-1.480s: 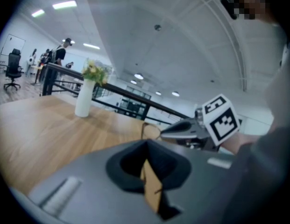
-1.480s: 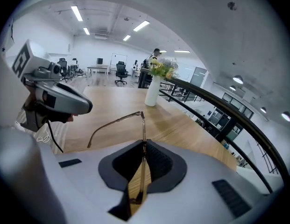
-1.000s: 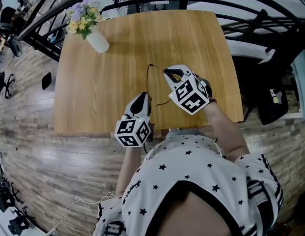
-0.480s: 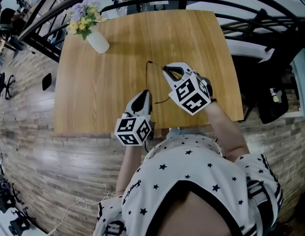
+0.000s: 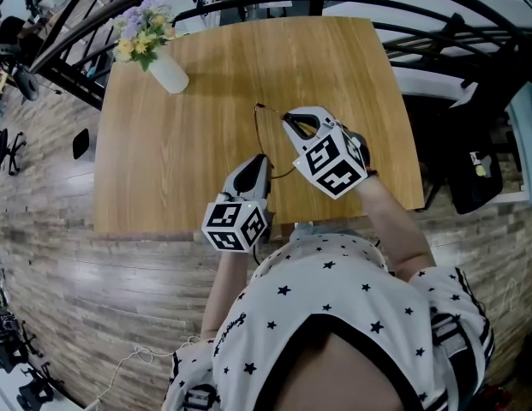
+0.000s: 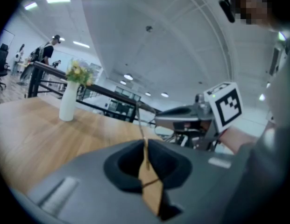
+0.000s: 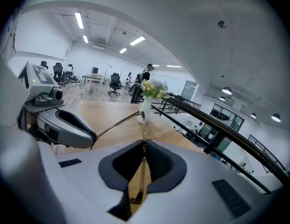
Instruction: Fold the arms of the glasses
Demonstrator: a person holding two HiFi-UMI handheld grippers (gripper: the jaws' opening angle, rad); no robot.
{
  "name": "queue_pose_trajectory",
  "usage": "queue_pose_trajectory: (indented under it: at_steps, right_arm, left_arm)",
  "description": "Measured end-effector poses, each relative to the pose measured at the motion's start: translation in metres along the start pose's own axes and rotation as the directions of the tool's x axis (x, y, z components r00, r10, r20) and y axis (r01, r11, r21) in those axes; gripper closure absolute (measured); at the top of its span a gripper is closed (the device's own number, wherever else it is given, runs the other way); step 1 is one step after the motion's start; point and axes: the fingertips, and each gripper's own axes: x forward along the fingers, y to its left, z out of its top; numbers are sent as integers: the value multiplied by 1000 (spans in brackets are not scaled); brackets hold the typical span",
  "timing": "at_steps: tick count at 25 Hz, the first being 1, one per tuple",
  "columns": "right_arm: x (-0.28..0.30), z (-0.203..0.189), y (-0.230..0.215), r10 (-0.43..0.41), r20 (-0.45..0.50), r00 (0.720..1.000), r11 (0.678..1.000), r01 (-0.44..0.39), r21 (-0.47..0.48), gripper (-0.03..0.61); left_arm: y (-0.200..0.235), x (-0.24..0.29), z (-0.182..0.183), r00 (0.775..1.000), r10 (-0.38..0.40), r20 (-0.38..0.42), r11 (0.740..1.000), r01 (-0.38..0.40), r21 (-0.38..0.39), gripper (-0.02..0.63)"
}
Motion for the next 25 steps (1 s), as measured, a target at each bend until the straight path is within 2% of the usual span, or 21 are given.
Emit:
queue_pose_trajectory:
  at_steps: [25]
  right_arm:
    - [-2,3,7,34,16,999,999,-33,-29,558]
  left_arm:
    - [-39,31,1,988,-128,-86,985,136,102,589]
